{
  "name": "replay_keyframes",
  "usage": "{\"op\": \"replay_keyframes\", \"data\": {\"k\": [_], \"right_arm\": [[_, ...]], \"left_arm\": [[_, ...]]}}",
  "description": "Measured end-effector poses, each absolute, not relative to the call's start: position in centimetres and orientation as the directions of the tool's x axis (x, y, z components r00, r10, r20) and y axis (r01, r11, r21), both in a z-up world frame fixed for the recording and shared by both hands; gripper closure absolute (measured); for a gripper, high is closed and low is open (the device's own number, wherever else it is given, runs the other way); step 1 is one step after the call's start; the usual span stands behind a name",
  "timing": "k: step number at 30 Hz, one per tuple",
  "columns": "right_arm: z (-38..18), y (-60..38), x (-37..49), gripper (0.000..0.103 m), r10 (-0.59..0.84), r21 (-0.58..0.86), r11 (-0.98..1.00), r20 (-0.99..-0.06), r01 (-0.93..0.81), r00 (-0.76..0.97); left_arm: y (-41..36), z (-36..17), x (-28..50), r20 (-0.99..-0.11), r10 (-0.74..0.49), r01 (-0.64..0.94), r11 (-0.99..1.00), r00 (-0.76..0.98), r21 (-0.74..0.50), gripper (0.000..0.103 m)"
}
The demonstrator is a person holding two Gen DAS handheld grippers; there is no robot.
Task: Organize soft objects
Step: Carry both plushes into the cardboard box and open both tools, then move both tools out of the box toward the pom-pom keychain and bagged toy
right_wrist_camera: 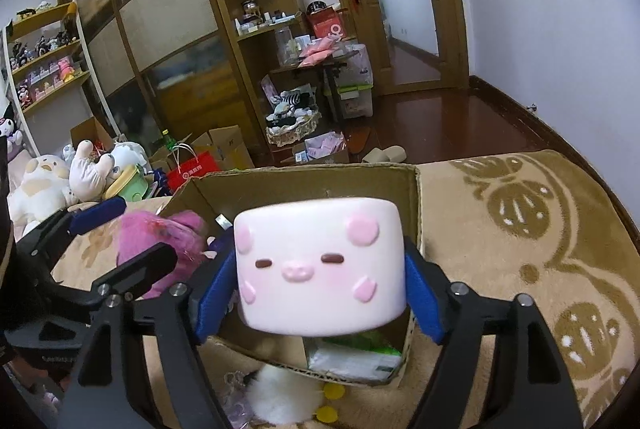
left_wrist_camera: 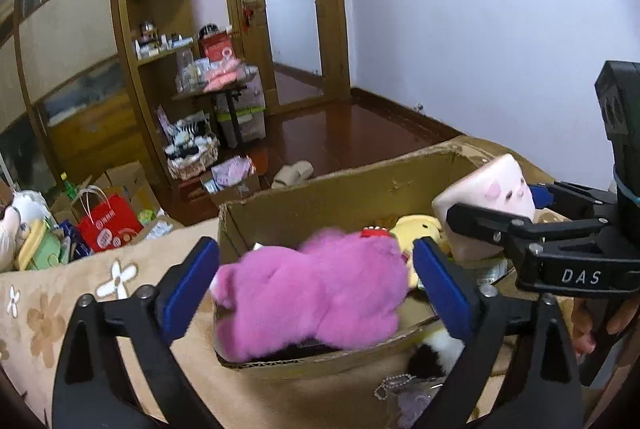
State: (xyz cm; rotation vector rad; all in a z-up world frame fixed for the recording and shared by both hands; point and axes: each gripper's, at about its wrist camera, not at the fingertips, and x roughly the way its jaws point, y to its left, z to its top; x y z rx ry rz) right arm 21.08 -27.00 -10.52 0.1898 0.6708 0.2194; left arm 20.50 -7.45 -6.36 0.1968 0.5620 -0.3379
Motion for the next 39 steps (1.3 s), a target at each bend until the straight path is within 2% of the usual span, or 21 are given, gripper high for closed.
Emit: {"op": "replay_keyframes", "data": {"k": [6,16,23,39], "right_arm": [[-9.8,-27.4,20.5,0.000,0.234,0.239,0.965,-0.582,-0.110,0.779],[-8.5,-29.1,18.4,0.000,0.215,0.263,0.962,-0.567,-0.072,0.796],[-8.2,-29.9,16.7,0.000,0.210,0.279,0.959,-0.573,-0.052,0.793],[-9.1,-30.8,12.3,0.000,0.242,0.314,0.948,-0.632,-0.041,0.736]], "left_arm": [[-6.5,-6.0,20.4,-0.555,-0.270,0.355,0.933,0.787,0.050,0.001],[-6.2,-5.5,18.0,-0.576,-0.214,0.328,0.939,0.789,0.100,0.001],[-6.2,-5.6,15.3,-0.625,-0.164,0.317,0.938,0.763,0.141,0.001],[-6.6,-5.5,11.2,-0.741,-0.146,0.327,0.939,0.655,0.104,0.001]]}}
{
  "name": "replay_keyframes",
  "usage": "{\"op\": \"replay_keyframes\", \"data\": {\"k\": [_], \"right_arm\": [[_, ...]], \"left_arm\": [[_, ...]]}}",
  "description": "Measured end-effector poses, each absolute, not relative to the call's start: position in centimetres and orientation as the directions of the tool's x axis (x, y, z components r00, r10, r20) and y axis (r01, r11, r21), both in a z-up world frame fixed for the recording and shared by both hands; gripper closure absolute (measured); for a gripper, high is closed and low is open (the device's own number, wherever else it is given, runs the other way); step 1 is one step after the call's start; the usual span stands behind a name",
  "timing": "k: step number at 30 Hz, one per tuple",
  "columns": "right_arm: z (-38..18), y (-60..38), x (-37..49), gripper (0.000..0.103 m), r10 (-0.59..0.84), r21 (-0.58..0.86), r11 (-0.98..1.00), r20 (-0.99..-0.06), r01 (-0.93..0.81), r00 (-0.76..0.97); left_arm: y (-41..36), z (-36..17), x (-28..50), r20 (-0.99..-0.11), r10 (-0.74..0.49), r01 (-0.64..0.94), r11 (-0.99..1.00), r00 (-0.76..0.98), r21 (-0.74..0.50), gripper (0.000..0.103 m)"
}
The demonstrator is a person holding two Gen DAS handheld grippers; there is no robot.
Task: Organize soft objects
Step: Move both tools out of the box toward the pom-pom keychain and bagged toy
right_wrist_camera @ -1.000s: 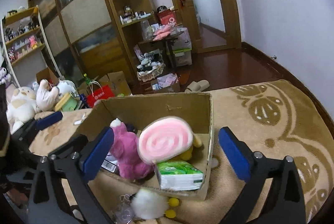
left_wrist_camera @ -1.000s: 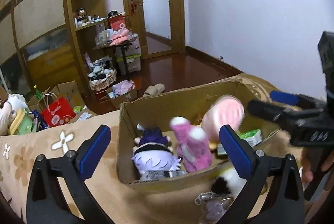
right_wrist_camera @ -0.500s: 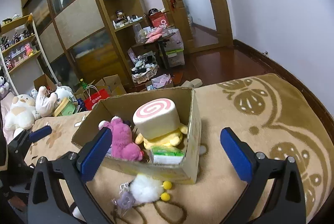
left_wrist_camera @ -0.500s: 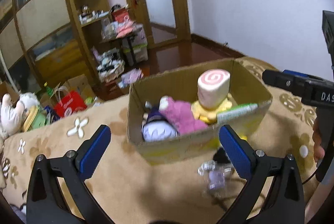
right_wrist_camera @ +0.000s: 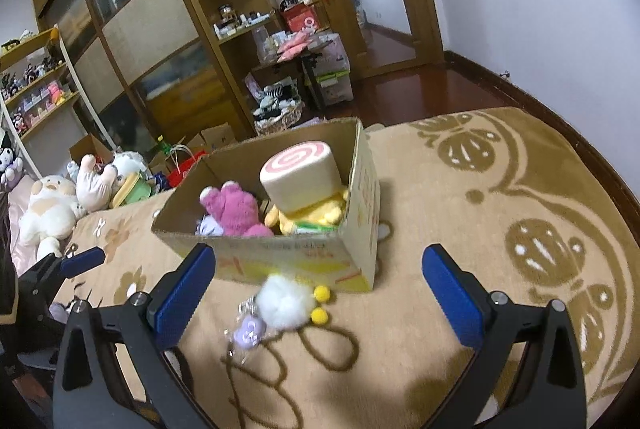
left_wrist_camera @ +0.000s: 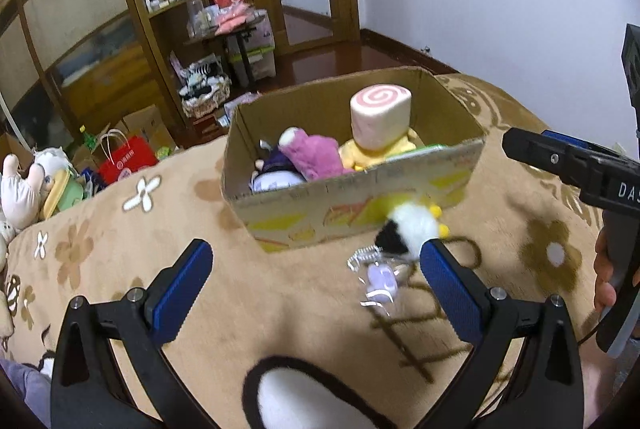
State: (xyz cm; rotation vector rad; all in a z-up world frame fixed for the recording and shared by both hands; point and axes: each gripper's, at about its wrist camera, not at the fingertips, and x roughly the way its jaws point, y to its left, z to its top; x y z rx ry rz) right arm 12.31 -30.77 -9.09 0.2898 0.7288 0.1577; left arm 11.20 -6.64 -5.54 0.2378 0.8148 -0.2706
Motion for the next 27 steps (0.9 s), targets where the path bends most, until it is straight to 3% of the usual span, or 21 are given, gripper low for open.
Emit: {"op": "replay_keyframes", "data": {"k": [27], "right_arm": [[-14.3,-28.4,14.7,0.000,0.320,0.351,0.934,-0.734,-0.069,0.600]], "left_arm": [[-7.7,-11.6,14.1,-0.833,-0.124,0.333,0.940,0.539,0.075,0.001]]}}
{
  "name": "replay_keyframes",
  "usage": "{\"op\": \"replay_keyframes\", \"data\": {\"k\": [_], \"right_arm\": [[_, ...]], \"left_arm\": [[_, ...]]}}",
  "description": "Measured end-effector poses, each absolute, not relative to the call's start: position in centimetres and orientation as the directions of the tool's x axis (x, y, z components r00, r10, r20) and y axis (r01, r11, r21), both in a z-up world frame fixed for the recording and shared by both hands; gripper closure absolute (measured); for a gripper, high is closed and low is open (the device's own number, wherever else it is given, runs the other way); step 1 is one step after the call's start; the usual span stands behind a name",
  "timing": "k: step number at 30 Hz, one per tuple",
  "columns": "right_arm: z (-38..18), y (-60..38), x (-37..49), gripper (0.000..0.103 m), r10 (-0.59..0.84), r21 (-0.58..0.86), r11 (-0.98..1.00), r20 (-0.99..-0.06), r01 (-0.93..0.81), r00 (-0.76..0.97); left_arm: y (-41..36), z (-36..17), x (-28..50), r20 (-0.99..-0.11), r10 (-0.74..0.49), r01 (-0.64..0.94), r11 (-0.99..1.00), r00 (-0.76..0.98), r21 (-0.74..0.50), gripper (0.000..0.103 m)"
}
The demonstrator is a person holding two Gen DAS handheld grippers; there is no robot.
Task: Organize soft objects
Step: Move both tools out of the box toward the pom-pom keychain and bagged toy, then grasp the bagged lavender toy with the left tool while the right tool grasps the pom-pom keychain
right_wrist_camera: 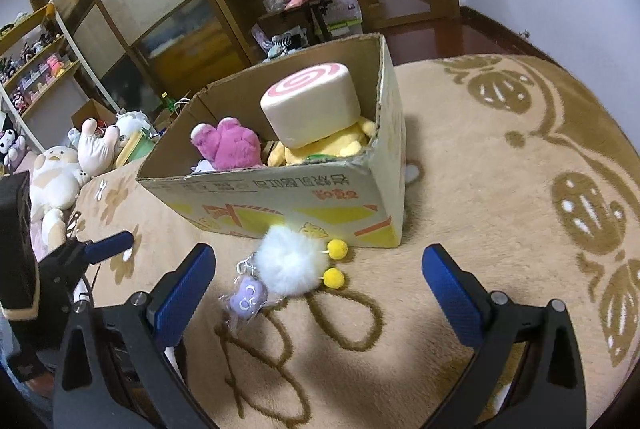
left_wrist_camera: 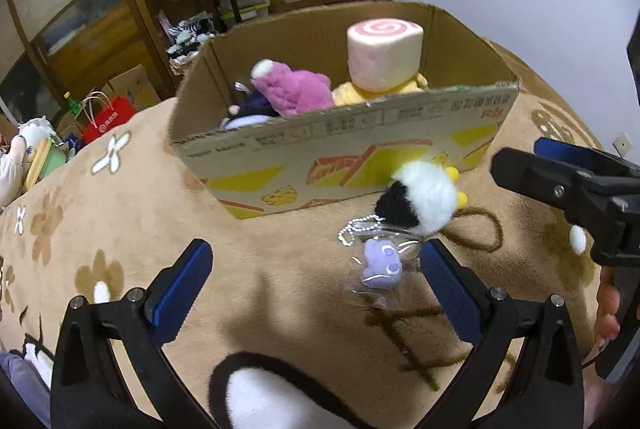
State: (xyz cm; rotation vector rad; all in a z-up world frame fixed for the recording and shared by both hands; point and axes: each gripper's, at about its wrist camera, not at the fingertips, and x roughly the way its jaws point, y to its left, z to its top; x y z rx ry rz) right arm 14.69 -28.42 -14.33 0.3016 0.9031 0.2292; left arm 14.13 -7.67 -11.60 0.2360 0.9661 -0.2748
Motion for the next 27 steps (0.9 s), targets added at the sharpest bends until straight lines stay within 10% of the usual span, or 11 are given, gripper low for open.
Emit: {"op": "replay_keyframes", "data": {"k": [17,27], "right_arm": [[-17.6,-25.6,17.4,0.018,0.380,0.377,0.920,-0.784,-0.110,0.491],[-20.3,-24.7,18.7,0.053,0.415,0.412,0.905,-0.806,-0.103,0.422]], "left_arm": [[-9.6,-14.5,16.4,-0.868,-0.176,0.400,0.916,0.463,0.028,0.001],[-10.4,-17.0,17.1,-0.897,-0.181,0.416,0.909,0.402,0.003,0.001]]}}
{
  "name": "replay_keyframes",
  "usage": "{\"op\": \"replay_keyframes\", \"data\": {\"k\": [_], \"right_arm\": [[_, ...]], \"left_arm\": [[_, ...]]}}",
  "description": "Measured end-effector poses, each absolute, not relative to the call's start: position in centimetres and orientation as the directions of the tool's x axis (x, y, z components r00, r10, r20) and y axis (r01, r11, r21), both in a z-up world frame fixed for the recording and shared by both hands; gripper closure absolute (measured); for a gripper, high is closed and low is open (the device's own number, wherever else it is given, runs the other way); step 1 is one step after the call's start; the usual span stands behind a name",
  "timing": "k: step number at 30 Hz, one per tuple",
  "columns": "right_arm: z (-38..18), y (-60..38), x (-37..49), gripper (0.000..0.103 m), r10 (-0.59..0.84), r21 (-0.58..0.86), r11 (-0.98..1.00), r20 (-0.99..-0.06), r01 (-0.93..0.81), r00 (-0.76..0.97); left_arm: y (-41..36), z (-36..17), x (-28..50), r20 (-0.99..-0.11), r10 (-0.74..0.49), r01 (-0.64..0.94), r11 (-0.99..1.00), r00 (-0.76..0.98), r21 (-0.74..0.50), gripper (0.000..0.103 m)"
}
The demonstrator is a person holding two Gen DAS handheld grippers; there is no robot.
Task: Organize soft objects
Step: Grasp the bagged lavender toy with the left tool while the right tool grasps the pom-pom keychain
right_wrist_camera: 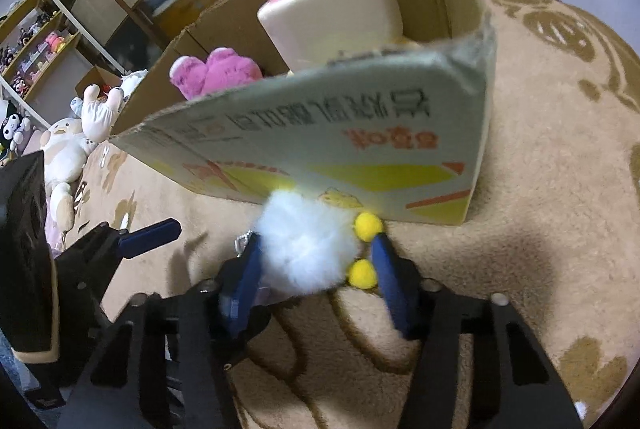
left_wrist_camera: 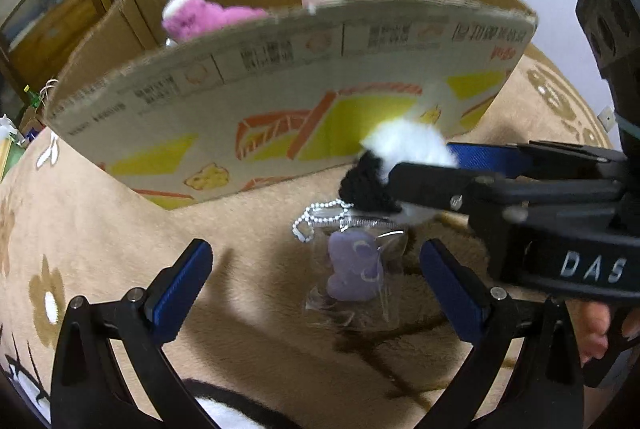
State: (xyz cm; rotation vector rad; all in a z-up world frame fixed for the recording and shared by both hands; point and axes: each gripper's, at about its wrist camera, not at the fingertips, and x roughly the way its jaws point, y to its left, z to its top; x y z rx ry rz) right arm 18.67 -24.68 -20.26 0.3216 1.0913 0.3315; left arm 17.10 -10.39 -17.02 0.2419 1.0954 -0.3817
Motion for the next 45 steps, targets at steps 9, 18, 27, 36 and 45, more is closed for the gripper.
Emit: {"op": "replay_keyframes", "data": {"k": [9,18,27,36,45], "right_arm": [[-20.9,-23.9,19.3,0.051,0.419,0.416,0.903,-0.802,-0.104,0.425],[-21.5,-22.8,19.5,0.034,0.406,0.387,0.912,-0.815,-0.133,0.413],[-21.5,-23.4,19.5,0.062,0.443,0.436,0.892,-0.796,-0.115,0.414],[-20.6,-24.4,19.0,0.078,0.454,0.448,0.886,-0.786,-0.121,0.420],[-19.6,-25.3,17.7,0.083,0.420,0.415,0.902,-0.780,-0.119,0.464]], "left_arm": [[-10.7,-19.0,18.3,-0.918,-0.170,0.403,0.915,0.357,-0.013,0.001],[-9.8,-19.1,18.2,-0.912,-0.164,0.375,0.927,0.377,-0.012,0.013],[-10.3,-18.8,16.4,-0.894,-0.189,0.418,0.908,0.407,-0.002,0.033],[-9.6,-19.1,16.8,-0.892,-0.197,0.375,0.927,0.406,-0.034,0.050],[-8.7,-18.5,16.8,-0.898,-0.199,0.329,0.942,0.393,-0.065,0.059]]}}
